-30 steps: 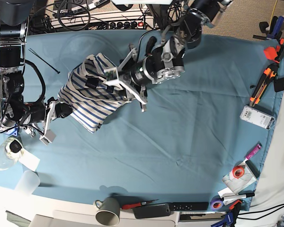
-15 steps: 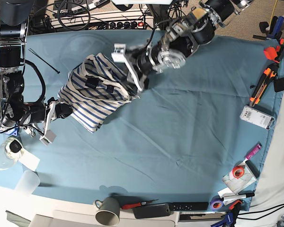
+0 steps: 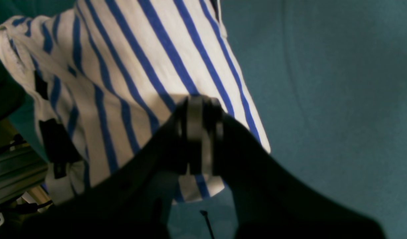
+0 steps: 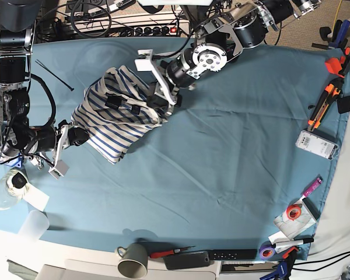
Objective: Fold the T-shirt properly
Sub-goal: 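Hold the bundle with both grippers and tuck the loose fabric in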
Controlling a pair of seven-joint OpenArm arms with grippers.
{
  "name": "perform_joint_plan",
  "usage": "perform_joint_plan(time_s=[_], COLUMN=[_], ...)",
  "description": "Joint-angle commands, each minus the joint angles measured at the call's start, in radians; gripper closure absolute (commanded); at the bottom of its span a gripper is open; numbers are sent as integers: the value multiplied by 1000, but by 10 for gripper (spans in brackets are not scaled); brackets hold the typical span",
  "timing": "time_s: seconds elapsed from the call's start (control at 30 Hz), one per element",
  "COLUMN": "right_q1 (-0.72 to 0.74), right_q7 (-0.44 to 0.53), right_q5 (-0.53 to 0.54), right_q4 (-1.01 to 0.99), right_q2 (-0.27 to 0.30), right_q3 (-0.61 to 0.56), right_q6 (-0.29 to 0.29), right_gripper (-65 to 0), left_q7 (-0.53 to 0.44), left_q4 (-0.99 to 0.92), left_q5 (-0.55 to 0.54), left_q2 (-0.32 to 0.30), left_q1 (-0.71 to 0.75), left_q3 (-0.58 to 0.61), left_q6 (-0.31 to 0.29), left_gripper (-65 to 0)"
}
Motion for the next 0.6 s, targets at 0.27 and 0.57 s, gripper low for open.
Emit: perform_joint_plan(time_s=[0.27,0.57], right_q1=[25,25], right_q7=[18,24], right_q5=[12,-13], right_q4=[12,12], right_q2=[20,20], right_q3=[8,8], right_q6=[4,4], right_gripper=[-40,-40], left_q7=[-20,-30], left_q4=[12,12], left_q5=[-56,-64], left_q2=[10,3], left_q1=[-8,-8], left_q3=[-2,-1], left_q6=[81,-6], left_gripper=[-391,-391])
